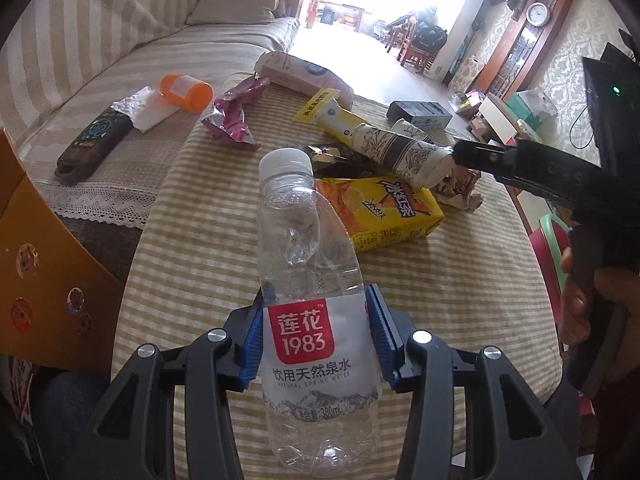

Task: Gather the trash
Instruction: 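Grasp the clear water bottle with the left gripper while the right gripper grasps the patterned paper cup, then lift the water bottle and paper cup and carry them toward the red bin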

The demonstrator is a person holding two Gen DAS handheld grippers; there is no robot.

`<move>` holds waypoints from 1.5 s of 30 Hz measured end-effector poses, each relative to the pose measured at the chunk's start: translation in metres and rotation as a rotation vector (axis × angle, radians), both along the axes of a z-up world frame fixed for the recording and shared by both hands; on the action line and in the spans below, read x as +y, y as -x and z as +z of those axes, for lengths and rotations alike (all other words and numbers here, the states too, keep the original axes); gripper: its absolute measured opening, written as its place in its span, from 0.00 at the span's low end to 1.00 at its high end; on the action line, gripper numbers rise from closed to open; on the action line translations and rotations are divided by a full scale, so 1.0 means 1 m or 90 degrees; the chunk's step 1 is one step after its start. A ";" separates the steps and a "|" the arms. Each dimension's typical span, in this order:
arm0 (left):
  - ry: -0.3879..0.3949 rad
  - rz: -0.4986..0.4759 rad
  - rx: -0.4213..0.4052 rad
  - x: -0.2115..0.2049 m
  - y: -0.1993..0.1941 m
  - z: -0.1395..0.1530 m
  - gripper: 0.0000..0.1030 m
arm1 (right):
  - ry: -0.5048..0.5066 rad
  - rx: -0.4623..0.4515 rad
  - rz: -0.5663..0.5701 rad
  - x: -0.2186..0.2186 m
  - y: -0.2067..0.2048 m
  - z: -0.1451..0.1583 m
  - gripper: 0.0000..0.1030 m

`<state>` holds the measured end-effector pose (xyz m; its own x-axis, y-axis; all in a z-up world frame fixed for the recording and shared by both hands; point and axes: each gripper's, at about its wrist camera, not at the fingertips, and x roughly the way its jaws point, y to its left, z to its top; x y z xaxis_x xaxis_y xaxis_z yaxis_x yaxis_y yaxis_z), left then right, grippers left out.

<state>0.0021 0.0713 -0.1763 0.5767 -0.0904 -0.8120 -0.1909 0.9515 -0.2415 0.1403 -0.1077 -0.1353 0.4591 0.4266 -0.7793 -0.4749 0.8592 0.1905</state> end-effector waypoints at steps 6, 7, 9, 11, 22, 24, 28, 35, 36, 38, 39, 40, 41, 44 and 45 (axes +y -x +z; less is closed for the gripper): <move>0.006 0.005 0.031 0.006 0.000 -0.014 0.43 | 0.016 0.043 0.023 0.023 -0.029 -0.017 0.81; 0.011 0.008 0.036 0.008 -0.001 -0.016 0.43 | 0.020 0.048 0.025 0.025 -0.033 -0.020 0.81; 0.017 0.012 0.040 0.008 -0.001 -0.019 0.43 | 0.027 0.055 0.034 0.029 -0.037 -0.024 0.77; 0.017 0.013 0.041 0.009 -0.001 -0.020 0.43 | 0.033 0.062 0.047 0.033 -0.039 -0.027 0.68; 0.025 0.026 0.045 0.011 -0.002 -0.024 0.47 | -0.021 0.036 0.030 0.012 -0.012 -0.006 0.59; 0.035 0.025 0.053 0.011 -0.004 -0.027 0.47 | -0.031 0.023 0.022 0.002 -0.001 0.003 0.59; 0.037 0.027 0.054 0.009 -0.003 -0.028 0.48 | -0.073 0.026 0.007 -0.018 0.022 0.013 0.59; 0.042 0.042 0.018 0.010 0.002 -0.009 0.39 | -0.098 -0.012 -0.025 -0.039 0.062 0.033 0.59; 0.037 0.041 0.005 0.008 0.003 -0.001 0.39 | -0.095 -0.021 -0.029 -0.042 0.068 0.036 0.59; 0.021 0.036 -0.025 0.004 0.003 0.016 0.39 | -0.096 -0.037 -0.035 -0.048 0.079 0.043 0.59; 0.010 0.032 -0.040 0.002 0.003 0.025 0.39 | -0.100 -0.045 -0.038 -0.051 0.084 0.047 0.59; -0.002 0.028 -0.058 -0.002 0.003 0.035 0.39 | -0.105 -0.053 -0.041 -0.054 0.088 0.051 0.59; -0.013 0.024 -0.073 -0.005 0.002 0.044 0.39 | -0.108 -0.063 -0.045 -0.057 0.093 0.056 0.59; -0.045 0.006 -0.120 -0.017 0.001 0.071 0.39 | -0.112 -0.092 -0.057 -0.067 0.103 0.069 0.59; -0.053 0.001 -0.134 -0.021 0.000 0.080 0.39 | -0.114 -0.101 -0.062 -0.070 0.105 0.073 0.59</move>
